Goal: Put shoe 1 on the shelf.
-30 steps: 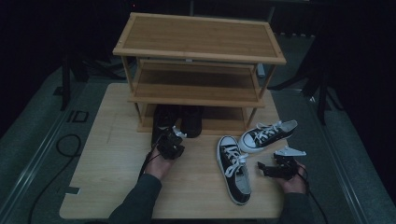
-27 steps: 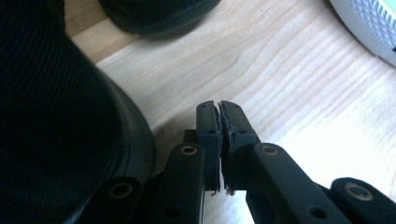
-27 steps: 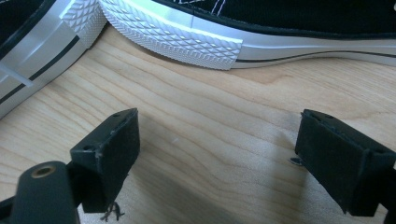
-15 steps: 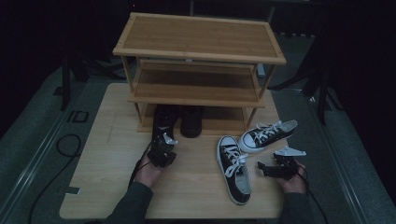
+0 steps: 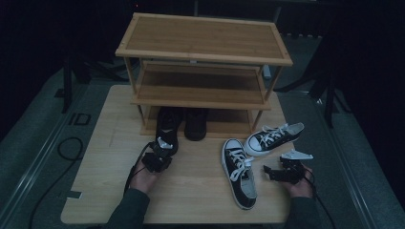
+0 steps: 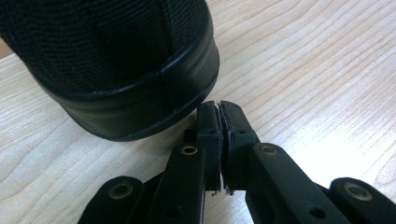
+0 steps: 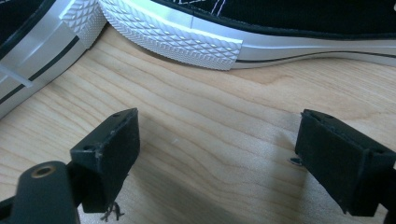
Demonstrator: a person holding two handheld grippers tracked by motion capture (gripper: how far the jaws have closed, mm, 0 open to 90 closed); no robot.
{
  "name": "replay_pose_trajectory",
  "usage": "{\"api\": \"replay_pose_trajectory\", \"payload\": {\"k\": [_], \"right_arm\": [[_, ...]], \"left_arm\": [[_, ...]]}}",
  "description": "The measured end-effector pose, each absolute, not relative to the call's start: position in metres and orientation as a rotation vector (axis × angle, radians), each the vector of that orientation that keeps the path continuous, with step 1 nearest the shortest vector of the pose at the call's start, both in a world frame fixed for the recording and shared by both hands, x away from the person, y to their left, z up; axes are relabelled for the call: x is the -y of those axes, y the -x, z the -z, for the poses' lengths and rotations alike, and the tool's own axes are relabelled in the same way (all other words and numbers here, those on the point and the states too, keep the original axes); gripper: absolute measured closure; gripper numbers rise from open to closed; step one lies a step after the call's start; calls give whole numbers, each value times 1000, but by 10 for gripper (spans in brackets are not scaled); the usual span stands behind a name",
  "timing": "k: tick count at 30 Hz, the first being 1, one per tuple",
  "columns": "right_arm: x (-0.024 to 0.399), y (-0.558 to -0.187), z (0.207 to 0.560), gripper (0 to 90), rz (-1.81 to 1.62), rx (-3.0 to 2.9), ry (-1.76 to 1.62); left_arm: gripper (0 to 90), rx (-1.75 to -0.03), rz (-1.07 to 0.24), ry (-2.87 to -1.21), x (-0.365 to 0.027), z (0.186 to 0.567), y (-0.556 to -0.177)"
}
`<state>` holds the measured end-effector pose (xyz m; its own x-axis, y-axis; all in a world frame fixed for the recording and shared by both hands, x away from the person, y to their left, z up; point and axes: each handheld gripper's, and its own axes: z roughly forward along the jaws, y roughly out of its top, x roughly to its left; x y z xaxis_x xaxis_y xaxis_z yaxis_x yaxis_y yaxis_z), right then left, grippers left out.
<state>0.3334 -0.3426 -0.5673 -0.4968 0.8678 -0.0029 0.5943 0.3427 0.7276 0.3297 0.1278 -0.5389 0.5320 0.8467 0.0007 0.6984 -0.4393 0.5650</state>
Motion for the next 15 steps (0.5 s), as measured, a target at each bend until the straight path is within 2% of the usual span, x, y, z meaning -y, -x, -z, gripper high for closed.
{"api": "replay_pose_trajectory", "payload": {"k": [9, 15], "right_arm": [[343, -333, 567, 139, -956, -2221, -1286], [343, -333, 567, 140, -956, -2221, -1286]], "left_arm": [[870, -1313, -394, -2239, -139, 542, -329], [868, -1284, -396, -2238, -135, 539, -326]]}}
